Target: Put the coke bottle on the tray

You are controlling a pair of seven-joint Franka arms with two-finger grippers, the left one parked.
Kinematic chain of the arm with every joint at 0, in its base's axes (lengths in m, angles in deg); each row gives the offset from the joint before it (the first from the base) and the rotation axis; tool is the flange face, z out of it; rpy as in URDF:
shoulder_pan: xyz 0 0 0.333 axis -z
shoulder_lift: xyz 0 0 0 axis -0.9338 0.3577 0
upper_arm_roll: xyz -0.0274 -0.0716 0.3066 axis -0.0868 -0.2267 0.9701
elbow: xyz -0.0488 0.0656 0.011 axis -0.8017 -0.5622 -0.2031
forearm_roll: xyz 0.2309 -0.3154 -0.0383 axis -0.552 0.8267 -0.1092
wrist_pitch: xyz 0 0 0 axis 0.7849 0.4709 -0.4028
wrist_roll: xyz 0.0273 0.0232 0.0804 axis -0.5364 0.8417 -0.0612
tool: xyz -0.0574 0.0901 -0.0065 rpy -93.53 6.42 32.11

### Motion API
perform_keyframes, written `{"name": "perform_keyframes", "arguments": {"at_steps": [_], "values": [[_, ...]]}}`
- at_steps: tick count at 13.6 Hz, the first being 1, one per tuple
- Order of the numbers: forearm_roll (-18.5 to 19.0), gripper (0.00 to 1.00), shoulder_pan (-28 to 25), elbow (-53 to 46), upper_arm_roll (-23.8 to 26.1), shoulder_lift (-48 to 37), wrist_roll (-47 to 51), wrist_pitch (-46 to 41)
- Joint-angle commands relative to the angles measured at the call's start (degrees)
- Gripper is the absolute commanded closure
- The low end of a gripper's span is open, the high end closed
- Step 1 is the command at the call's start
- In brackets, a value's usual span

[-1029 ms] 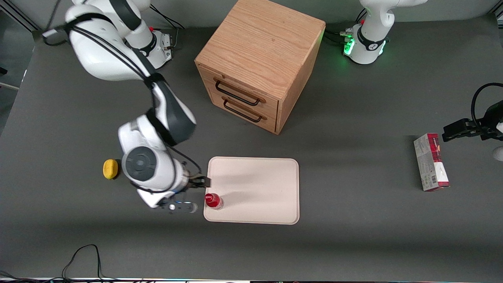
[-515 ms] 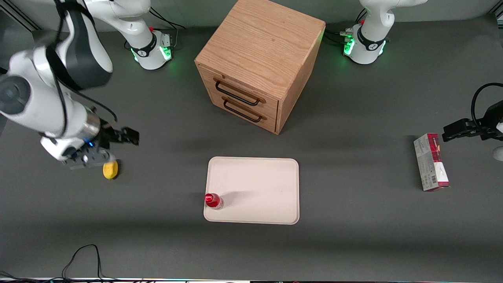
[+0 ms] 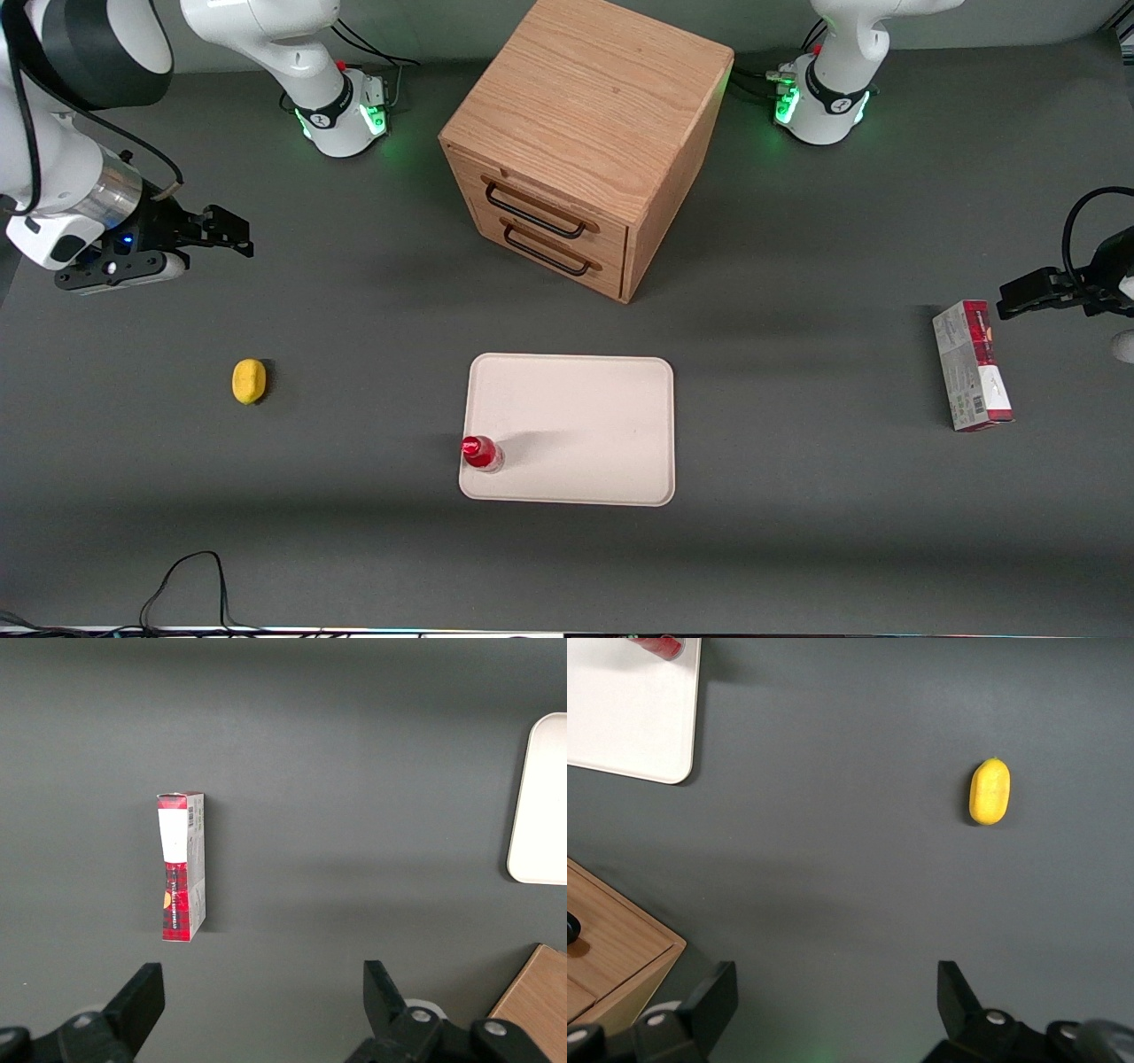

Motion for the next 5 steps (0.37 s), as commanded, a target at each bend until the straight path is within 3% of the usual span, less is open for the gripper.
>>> {"name": "perform_keyframes", "arguments": {"at_steps": [1,5], "values": [[-1.2,0.0,-1.2,-2.4,-1.9,0.3,-1.4,-2.6],[-1.2,0.0,0.1,-4.3,-1.1,0.7,-1.4,-4.1]]}}
